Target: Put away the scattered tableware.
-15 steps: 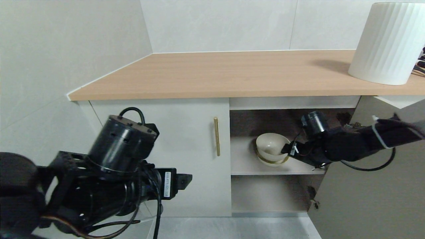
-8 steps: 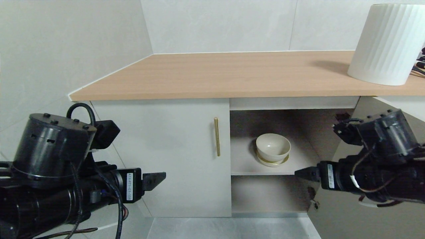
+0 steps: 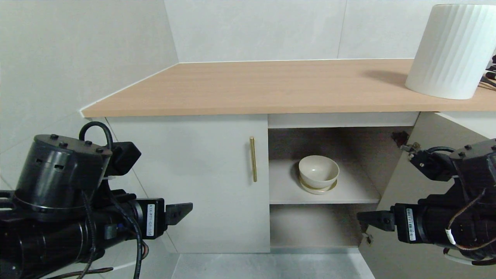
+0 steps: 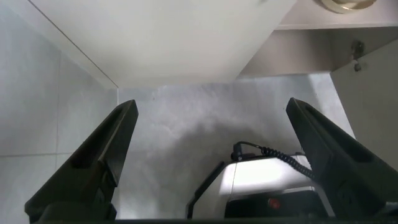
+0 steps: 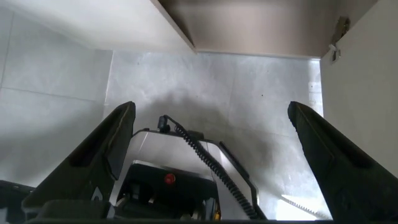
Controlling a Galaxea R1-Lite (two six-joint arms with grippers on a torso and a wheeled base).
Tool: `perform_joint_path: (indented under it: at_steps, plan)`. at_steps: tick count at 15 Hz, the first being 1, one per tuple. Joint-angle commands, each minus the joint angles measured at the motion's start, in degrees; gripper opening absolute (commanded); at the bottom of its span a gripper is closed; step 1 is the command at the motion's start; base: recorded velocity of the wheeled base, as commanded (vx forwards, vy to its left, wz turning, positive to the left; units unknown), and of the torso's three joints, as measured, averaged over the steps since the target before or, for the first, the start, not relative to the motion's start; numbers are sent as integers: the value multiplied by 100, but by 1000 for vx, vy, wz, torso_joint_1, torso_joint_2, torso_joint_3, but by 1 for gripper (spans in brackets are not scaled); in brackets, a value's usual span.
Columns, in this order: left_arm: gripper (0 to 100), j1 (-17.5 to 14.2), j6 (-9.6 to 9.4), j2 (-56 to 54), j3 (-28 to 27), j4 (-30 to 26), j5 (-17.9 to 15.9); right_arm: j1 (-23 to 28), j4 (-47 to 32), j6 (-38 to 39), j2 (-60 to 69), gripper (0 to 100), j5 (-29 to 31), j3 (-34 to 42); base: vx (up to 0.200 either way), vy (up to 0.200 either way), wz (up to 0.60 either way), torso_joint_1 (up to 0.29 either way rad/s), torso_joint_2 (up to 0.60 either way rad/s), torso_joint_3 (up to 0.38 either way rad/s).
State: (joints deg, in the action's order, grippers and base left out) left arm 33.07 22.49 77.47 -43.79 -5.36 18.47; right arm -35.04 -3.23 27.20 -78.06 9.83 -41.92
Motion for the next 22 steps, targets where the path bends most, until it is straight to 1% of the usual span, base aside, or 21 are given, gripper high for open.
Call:
perform_joint_path:
  at_steps: [1,15,22]
  plan:
    - [100,41,1,40,2,-9,8,-12,-11,-4,19,100,2,18,-200,0,0,7,7,-7]
    - [100,76,1,31,19,-9,25,-21,-20,-39,19,100,2,53,-200,0,0,1,5,3]
    - [100,76,-8,31,37,-9,16,-30,-29,-39,54,100,2,53,0,0,0,0,0,0]
